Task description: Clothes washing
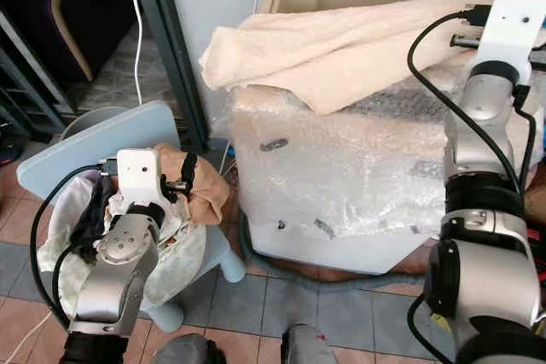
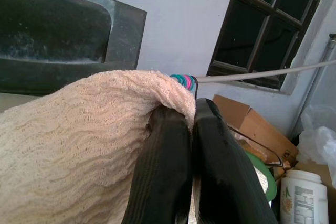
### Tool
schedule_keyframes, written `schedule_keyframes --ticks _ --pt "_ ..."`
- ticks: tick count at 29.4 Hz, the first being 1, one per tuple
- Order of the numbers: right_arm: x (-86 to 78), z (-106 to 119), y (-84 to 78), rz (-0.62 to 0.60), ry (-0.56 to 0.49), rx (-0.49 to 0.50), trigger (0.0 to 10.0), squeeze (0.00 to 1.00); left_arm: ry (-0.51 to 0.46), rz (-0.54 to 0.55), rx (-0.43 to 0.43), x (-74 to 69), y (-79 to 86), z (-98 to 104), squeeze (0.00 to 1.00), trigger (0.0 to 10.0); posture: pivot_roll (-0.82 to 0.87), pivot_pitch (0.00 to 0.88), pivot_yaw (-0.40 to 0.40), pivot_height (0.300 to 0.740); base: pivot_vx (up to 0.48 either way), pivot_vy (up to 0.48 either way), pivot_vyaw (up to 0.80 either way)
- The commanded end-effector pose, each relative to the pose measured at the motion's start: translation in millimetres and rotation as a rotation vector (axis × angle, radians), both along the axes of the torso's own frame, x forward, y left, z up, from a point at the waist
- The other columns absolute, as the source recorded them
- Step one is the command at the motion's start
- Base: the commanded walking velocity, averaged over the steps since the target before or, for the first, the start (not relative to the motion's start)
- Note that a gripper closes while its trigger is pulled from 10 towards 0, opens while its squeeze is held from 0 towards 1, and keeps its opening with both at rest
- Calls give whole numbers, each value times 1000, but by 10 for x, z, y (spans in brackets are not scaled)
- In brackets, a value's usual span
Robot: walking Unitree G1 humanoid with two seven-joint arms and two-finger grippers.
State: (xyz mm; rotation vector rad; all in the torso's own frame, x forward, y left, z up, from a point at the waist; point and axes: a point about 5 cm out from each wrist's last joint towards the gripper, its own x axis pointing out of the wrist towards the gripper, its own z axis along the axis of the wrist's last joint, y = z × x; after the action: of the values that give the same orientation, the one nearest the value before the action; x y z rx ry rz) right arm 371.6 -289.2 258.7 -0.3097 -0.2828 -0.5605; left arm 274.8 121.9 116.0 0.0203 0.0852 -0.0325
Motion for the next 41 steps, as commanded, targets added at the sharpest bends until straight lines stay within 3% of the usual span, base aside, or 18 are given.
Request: schedule_keyframes --ticks 1,5,9,13,14,18,23,25,27,28,31,34,37,39,41 --pt "72 -19 134 88 36 8 10000 0 22 36 4 -25 84 -52 0 10000 0 68 25 740 0 0 0" --pt "170 -159 340 296 168 -29 10000 0 33 55 15 -23 110 -64 0 10000 2 69 27 740 0 0 0" --pt "213 -210 519 468 232 -81 10000 0 36 56 18 -25 109 -68 0 10000 5 70 26 740 0 0 0" --pt "275 -225 666 667 311 -47 10000 0 43 56 25 -33 119 -83 0 10000 6 69 28 740 0 0 0" --pt "288 -261 673 673 360 -64 10000 1000 44 56 26 -31 121 -84 0 10000 7 67 26 740 0 0 0" --pt "327 -173 743 728 360 -98 10000 1000 47 59 29 -23 127 -86 0 10000 10 65 25 740 0 0 0" --pt "295 377 817 699 29 -184 10000 1000 46 64 32 -29 131 -85 0 10000 11 65 27 740 0 0 0" --pt "253 461 852 682 -31 -262 10000 1000 46 67 33 -30 134 -82 0 10000 11 65 27 740 0 0 0" --pt "219 443 922 710 -47 -291 10000 1000 45 67 35 -31 138 -82 0 10000 5 67 29 740 0 0 0" --pt "143 359 1064 801 -54 -328 10000 1000 47 67 37 -34 142 -87 0 10000 -1 68 29 740 0 0 0" --pt "41 202 1238 924 -28 -370 10000 1000 51 64 38 -38 139 -100 0 10000 -8 69 29 740 0 0 0" --pt "-51 58 1362 1050 2 -323 10000 1000 54 60 34 -35 110 -109 0 10000 -11 69 27 740 0 0 0" --pt "-84 -23 1368 1040 -2 -233 10000 1000 54 67 26 -33 107 -108 0 10000 -10 68 25 740 0 0 0" --pt "-91 -37 1364 1030 -6 -217 10000 1000 54 68 25 -33 108 -107 0 10000 -10 68 25 740 0 0 0" --pt "-198 -164 1359 979 -19 -233 10000 1000 53 74 23 -44 121 -109 0 10000 -8 63 21 740 0 0 0"
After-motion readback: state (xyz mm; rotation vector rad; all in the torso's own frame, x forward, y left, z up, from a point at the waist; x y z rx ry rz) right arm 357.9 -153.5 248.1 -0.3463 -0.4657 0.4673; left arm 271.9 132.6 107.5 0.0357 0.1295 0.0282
